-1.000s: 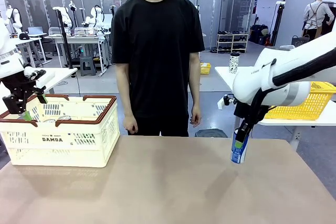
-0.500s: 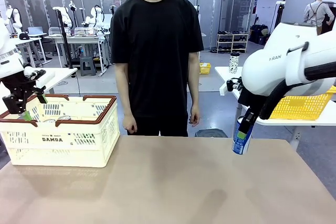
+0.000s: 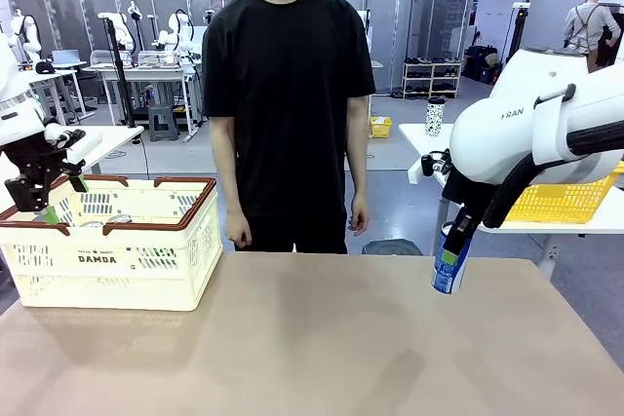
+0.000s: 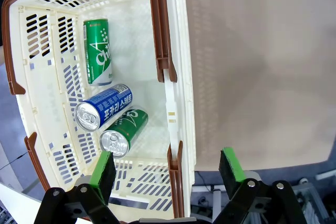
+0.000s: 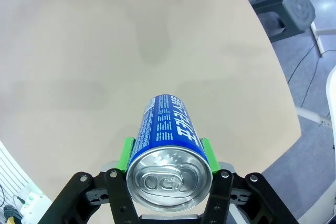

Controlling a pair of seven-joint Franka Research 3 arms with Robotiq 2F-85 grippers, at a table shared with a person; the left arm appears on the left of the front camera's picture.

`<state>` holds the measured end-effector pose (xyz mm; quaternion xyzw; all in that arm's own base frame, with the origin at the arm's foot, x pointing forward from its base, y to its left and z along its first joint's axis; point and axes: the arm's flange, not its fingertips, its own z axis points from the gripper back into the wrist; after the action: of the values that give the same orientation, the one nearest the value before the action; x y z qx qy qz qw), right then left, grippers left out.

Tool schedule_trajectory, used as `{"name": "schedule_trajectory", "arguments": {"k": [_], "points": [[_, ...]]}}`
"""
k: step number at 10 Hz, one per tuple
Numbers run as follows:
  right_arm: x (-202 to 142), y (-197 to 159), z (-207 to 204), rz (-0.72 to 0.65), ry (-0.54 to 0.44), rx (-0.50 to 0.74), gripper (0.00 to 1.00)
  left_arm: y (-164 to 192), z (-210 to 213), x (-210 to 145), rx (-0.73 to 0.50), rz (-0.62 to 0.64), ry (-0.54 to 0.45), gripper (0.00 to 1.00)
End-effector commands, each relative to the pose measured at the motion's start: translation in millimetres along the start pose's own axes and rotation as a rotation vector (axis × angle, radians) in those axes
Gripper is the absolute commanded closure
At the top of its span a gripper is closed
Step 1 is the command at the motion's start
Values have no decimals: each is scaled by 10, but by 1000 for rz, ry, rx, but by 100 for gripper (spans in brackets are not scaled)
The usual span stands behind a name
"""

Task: Place the drinks into the Shopping basket.
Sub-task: Pick up one drink and place it into the Shopping basket.

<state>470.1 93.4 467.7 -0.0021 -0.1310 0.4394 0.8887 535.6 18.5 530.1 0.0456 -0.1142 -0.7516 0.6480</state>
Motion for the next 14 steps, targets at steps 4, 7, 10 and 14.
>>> {"name": "schedule_trajectory", "arguments": {"k": [4, 7, 10, 14], "points": [[390, 513, 47, 94, -47, 12, 42, 6, 11, 4, 3, 15, 7, 0], [955, 905, -38, 245, -66, 14, 42, 6, 11, 4, 3, 15, 7, 0], [1423, 1126, -302, 318, -60, 44, 42, 6, 11, 4, 3, 15, 7, 0], [1729, 1283, -641, 345, -63, 93, 42, 6, 11, 4, 3, 15, 7, 0]]}}
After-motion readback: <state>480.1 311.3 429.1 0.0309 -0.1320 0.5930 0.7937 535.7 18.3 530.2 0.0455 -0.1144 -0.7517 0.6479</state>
